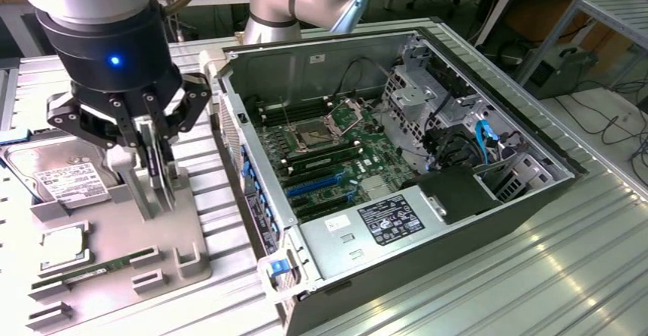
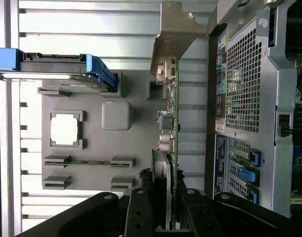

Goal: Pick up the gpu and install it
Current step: 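Pick up the gpu and move the gpu toward the slot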

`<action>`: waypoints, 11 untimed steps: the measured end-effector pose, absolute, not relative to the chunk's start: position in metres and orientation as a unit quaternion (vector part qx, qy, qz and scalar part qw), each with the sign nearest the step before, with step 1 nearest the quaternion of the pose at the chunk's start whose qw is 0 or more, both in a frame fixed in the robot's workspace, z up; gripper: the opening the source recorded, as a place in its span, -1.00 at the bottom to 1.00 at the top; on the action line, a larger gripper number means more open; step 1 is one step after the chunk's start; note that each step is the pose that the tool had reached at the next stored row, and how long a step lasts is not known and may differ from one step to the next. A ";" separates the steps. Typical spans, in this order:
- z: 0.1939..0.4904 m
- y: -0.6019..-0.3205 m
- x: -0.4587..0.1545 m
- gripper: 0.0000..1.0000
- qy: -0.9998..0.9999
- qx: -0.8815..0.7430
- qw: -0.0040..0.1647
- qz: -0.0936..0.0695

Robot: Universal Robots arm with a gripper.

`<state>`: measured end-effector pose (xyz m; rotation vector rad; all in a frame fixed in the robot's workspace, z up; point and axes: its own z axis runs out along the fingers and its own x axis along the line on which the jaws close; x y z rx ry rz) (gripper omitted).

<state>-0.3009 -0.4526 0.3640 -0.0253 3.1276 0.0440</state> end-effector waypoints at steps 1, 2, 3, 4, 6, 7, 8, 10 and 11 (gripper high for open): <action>0.365 -0.453 -0.301 -0.45 1.000 -0.008 0.007 0.014; 0.367 -0.453 -0.301 -0.45 1.000 -0.008 0.007 0.014; 0.369 -0.453 -0.301 -0.45 1.000 -0.008 0.007 0.014; 0.371 -0.453 -0.301 -0.45 1.000 -0.008 0.007 0.014; 0.376 -0.453 -0.301 -0.45 1.000 -0.008 0.007 0.014; 0.380 -0.453 -0.301 -0.45 1.000 -0.008 0.007 0.014; 0.382 -0.453 -0.301 -0.45 1.000 -0.008 0.007 0.014; 0.387 -0.453 -0.301 -0.45 1.000 -0.008 0.007 0.014; 0.390 -0.453 -0.301 -0.45 1.000 -0.008 0.007 0.014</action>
